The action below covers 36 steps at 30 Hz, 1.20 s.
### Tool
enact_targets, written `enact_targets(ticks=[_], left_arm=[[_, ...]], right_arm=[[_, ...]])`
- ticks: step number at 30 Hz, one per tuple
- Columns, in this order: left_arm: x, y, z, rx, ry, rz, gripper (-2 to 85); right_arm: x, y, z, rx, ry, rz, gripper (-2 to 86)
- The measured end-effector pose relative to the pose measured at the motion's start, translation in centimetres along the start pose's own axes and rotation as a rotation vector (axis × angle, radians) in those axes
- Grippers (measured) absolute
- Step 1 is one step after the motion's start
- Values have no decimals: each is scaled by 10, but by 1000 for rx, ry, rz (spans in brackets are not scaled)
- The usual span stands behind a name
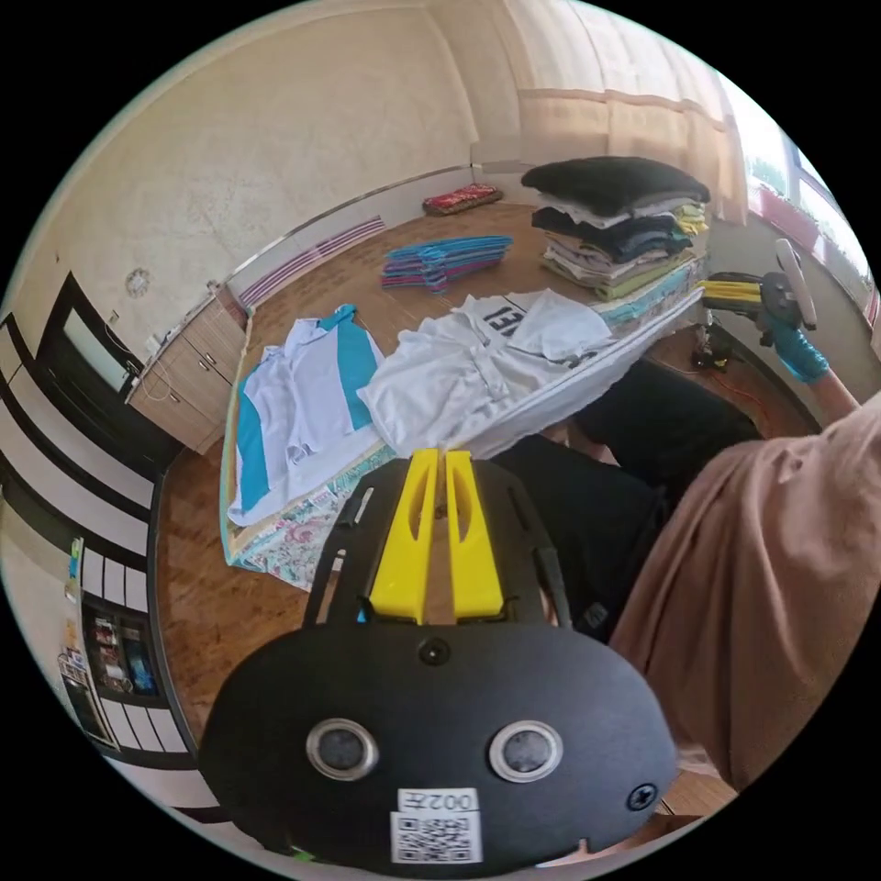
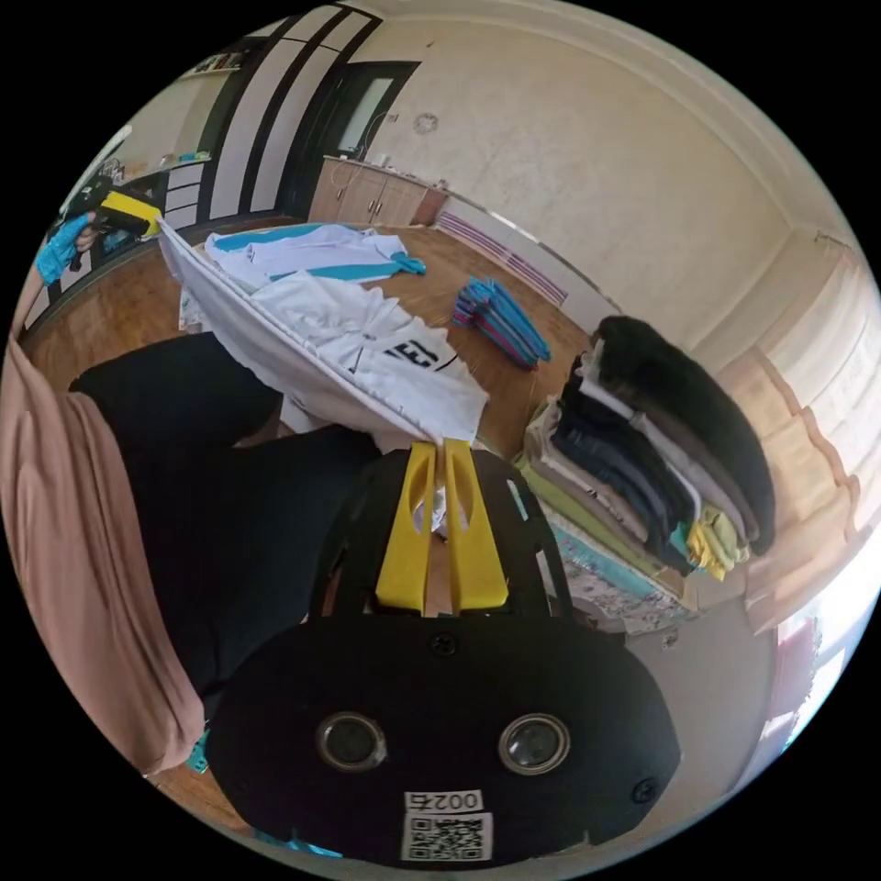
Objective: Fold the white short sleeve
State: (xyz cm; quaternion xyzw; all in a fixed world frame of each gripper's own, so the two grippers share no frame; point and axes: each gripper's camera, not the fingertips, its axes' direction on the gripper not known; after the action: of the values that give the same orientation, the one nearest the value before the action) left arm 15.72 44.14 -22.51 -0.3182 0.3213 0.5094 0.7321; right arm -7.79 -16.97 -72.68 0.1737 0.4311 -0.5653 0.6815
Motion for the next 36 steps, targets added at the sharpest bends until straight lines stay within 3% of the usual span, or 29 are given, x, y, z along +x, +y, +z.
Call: enact_targets(ticks=[9,18,26,36], left_arm=[[-66,-172,51,-43,-182,43,-10],[-119,-304,198,-271,-249,46,-10],[-146,-342,322,-423,-179,21,-8],[-175,-369,377,-513,-113,8,60]], right_arm=[[68,-132,82,60,137,-9,-8],[102,-237,252,-120,137,-48,-8],[106,-269,401,-310,31,-95,-4],[141,-282,475,-401,-153,-57,61]])
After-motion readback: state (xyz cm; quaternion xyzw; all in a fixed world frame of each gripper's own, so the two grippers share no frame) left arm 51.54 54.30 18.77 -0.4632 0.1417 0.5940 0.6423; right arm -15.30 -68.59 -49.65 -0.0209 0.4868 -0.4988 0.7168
